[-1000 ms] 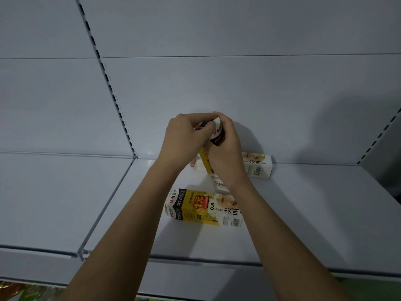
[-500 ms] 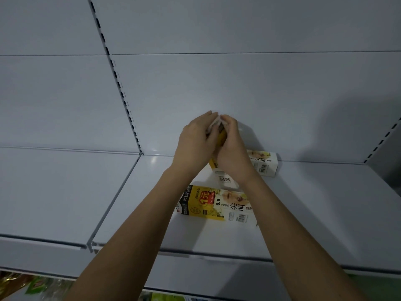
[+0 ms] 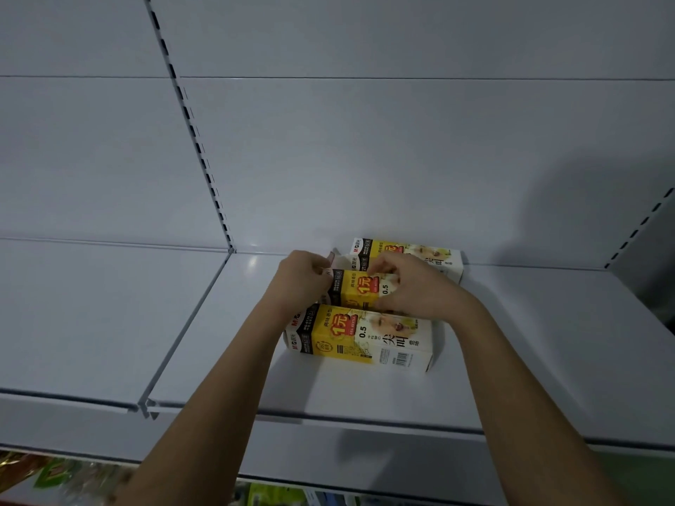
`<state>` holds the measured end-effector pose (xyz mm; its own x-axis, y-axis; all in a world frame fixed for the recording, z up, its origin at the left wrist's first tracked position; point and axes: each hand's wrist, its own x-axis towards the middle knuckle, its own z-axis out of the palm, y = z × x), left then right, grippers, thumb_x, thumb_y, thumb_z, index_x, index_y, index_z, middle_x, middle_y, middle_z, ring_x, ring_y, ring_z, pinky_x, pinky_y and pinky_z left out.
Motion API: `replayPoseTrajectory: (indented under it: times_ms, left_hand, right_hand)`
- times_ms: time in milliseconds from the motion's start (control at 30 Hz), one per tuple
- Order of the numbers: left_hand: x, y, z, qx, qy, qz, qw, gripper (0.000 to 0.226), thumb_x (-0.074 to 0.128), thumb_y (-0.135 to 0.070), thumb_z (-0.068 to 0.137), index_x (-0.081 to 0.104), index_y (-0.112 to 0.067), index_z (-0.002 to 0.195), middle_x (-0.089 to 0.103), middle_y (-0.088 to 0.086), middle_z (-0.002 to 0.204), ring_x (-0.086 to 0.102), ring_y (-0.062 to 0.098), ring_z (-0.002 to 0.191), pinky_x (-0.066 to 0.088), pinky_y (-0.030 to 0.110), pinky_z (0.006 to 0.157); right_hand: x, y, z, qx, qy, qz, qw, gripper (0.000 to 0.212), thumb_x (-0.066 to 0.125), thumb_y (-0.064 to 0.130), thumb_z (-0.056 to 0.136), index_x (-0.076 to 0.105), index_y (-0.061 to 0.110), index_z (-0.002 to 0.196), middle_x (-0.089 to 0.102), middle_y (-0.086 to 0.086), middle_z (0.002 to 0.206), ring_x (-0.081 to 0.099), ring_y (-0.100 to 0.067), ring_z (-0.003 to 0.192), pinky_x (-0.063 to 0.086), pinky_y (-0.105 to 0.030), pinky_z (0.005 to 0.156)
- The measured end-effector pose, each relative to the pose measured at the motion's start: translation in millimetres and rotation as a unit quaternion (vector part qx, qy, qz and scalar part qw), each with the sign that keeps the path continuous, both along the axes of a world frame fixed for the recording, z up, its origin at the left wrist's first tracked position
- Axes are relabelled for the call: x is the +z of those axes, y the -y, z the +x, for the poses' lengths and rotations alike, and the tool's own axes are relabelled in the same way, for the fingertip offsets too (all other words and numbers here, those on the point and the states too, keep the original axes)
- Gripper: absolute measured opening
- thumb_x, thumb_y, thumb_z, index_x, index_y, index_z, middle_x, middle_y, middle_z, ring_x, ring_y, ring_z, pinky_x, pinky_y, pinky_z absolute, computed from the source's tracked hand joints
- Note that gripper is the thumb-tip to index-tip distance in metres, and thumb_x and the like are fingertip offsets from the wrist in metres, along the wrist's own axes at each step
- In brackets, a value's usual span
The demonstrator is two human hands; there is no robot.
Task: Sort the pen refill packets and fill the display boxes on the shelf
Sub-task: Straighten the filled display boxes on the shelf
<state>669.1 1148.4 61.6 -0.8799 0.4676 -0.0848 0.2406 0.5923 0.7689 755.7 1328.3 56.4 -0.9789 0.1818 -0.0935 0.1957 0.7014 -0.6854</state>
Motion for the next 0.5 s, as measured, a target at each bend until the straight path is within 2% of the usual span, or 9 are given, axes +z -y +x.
replayPoseTrajectory:
  times_ms: [67,167,200,267,333,367,433,500]
  left_hand:
    - [-1.9,-1.5,-4.9,-0.001,0.036,0.026,0.999,0.036,0.059,-0.010,0.092,0.064,-0.012,0.127,0.072,0.006,0.108,0.070,0.019,0.093,0.058,0.041,0.088]
    - [-5.6,-5.1,-22.5,0.035,0.048,0.057,0.997,0.055,0.067,-0.020,0.091,0.049,-0.005,0.141,0.063,0.012,0.127,0.065,0.025,0.105,0.054,0.046,0.096]
    - [-6.5,-6.9,-29.4,0.051,0.043,0.058,0.996,0.060,0.069,-0.021,0.091,0.045,-0.004,0.144,0.059,0.014,0.133,0.063,0.027,0.110,0.052,0.047,0.098]
    - [-7.7,-12.0,-40.8,0.072,0.066,0.064,0.993,0.065,0.070,-0.016,0.090,0.040,-0.002,0.146,0.054,0.018,0.138,0.063,0.031,0.109,0.053,0.045,0.096]
    - [-7.3,-18.6,-48.6,0.067,0.107,0.061,0.990,0.055,0.068,-0.010,0.091,0.045,0.003,0.140,0.055,0.021,0.136,0.065,0.032,0.102,0.058,0.037,0.083]
    - [-6.3,-21.6,-50.6,0.058,0.123,0.055,0.989,0.042,0.066,-0.008,0.092,0.053,0.005,0.130,0.058,0.022,0.129,0.067,0.030,0.095,0.059,0.032,0.074]
    - [-5.9,-26.6,-52.3,0.046,0.147,0.055,0.987,0.022,0.062,-0.005,0.094,0.062,0.009,0.112,0.066,0.024,0.114,0.068,0.023,0.078,0.058,0.024,0.057]
    - [-7.1,-29.5,-53.6,0.044,0.161,0.072,0.983,0.024,0.059,-0.003,0.095,0.063,0.011,0.114,0.067,0.024,0.108,0.068,0.021,0.072,0.054,0.021,0.048]
  right_hand:
    - [1.0,-4.5,0.0,-0.013,-0.021,-0.048,0.999,0.026,0.075,0.031,0.086,0.063,0.031,0.109,0.060,0.014,0.116,0.058,-0.008,0.105,0.052,-0.034,0.089]
    - [6.1,-11.0,-3.6,-0.079,-0.108,-0.112,0.985,0.014,0.068,0.026,0.092,0.066,0.023,0.106,0.062,0.010,0.103,0.062,-0.013,0.102,0.058,-0.037,0.082]
    - [7.2,-13.7,-5.9,-0.104,-0.131,-0.110,0.980,0.013,0.067,0.023,0.093,0.065,0.022,0.106,0.059,0.012,0.101,0.061,-0.015,0.102,0.059,-0.039,0.079]
    - [7.2,-21.5,-11.9,-0.125,-0.156,-0.034,0.979,0.018,0.067,0.021,0.092,0.063,0.022,0.109,0.055,0.013,0.104,0.056,-0.015,0.108,0.056,-0.043,0.085]
    - [4.4,-29.4,-20.1,-0.109,-0.140,0.045,0.983,0.026,0.068,0.022,0.091,0.061,0.021,0.116,0.057,0.005,0.118,0.053,-0.018,0.115,0.050,-0.043,0.094]
    - [3.3,-31.6,-23.3,-0.099,-0.119,0.065,0.986,0.032,0.069,0.024,0.090,0.059,0.021,0.120,0.057,0.002,0.123,0.055,-0.020,0.113,0.050,-0.044,0.094]
    - [1.3,-33.1,-28.7,-0.085,-0.065,0.053,0.993,0.044,0.072,0.026,0.088,0.055,0.023,0.128,0.058,0.002,0.125,0.065,-0.022,0.099,0.056,-0.045,0.083]
    - [0.2,-33.8,-30.8,-0.078,-0.029,0.014,0.996,0.053,0.075,0.021,0.086,0.052,0.025,0.134,0.060,0.004,0.122,0.070,-0.021,0.079,0.060,-0.038,0.064]
